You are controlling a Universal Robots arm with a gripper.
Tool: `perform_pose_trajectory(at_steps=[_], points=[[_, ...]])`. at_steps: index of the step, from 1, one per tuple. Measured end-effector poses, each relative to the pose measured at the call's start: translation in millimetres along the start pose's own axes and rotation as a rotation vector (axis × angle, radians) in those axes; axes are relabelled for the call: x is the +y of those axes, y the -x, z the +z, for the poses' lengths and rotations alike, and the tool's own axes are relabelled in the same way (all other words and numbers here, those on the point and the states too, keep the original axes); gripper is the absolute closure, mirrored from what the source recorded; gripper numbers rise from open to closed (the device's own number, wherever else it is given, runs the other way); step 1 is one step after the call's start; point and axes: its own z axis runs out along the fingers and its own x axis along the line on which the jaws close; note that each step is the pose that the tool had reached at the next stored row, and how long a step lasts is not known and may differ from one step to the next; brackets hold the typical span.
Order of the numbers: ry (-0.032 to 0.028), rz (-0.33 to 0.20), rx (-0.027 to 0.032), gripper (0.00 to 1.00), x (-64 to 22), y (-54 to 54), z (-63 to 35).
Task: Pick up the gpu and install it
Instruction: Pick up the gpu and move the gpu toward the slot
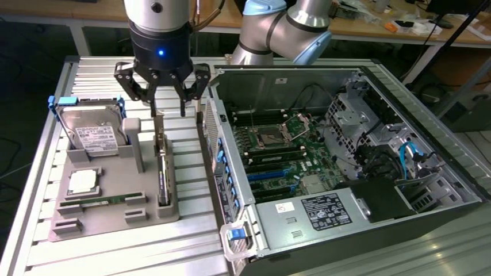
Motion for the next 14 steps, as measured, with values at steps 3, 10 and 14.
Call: perform_pose_trajectory(at_steps=[3,10,14], points=[[-0.0001,0.0,0.0003,0.46,-0.2,-0.2,0.7],[-0.0001,0.0,0.0001,0.46,-0.6,-0.4,5.8],[-0.0001,0.0,0.0002,0.46,-0.6,-0.5,7.0]])
